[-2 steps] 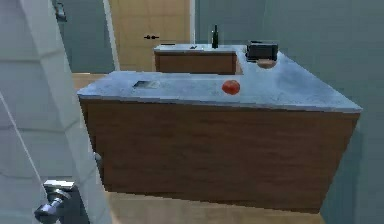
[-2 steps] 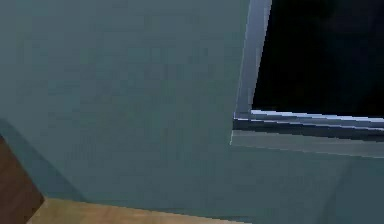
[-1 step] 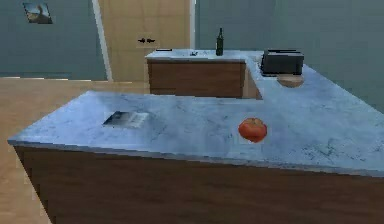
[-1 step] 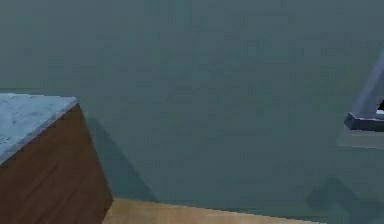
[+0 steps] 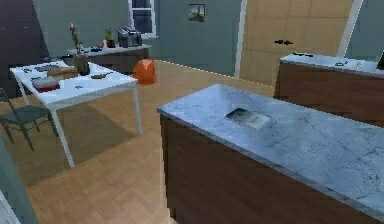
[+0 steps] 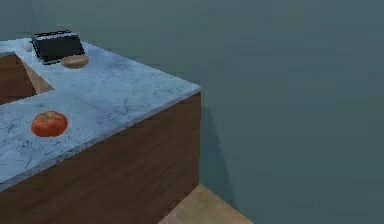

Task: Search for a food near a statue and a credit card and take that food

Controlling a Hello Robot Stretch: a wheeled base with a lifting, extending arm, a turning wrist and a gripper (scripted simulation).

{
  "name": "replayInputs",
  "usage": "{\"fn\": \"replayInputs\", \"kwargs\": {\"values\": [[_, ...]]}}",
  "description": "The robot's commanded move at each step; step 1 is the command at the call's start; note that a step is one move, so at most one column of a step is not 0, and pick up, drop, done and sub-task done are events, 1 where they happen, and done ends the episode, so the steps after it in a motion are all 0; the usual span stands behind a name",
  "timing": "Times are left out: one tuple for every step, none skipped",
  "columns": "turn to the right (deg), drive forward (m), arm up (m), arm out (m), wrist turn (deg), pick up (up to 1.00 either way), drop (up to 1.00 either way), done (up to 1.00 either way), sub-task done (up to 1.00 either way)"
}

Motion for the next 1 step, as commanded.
{"fn": "replayInputs", "kwargs": {"values": [[0.0,0.30,0.00,0.00,0.0,0.00,0.00,0.00,0.00]]}}
